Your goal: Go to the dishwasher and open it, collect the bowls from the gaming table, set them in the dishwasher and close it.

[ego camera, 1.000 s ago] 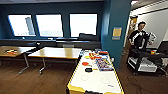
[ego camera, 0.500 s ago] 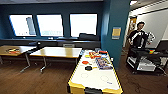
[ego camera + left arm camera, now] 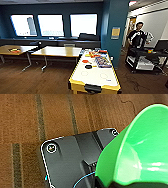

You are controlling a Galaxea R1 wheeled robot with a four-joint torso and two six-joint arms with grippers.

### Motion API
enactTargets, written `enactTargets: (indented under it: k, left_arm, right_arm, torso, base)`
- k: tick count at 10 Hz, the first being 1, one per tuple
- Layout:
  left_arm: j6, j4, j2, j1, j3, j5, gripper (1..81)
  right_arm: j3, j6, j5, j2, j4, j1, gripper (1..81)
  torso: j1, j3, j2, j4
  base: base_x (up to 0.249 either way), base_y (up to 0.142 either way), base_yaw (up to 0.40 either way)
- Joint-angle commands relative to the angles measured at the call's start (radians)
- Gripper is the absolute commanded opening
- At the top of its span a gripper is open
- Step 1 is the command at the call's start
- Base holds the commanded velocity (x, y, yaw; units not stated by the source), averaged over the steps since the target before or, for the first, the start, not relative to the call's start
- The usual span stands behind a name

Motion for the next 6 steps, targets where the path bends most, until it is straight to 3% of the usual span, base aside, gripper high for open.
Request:
enactTargets:
  k: [1,6]
  left_arm:
    - [-0.002,0.019,-0.031,-0.061,0.016,0.026,1.0]
    - [-0.002,0.019,-0.005,-0.061,-0.018,0.031,1.0]
  right_arm:
    - [-0.001,-0.004,-0.035,-0.023,-0.021,0.044,1.0]
    - [0.002,-0.004,-0.037,-0.02,-0.022,0.045,1.0]
  torso:
    - [0.001,0.0,0.0,0.0]
    - [0.001,0.0,0.0,0.0]
  base:
    - [-0.105,0.0,0.0]
    - [-0.105,0.0,0.0]
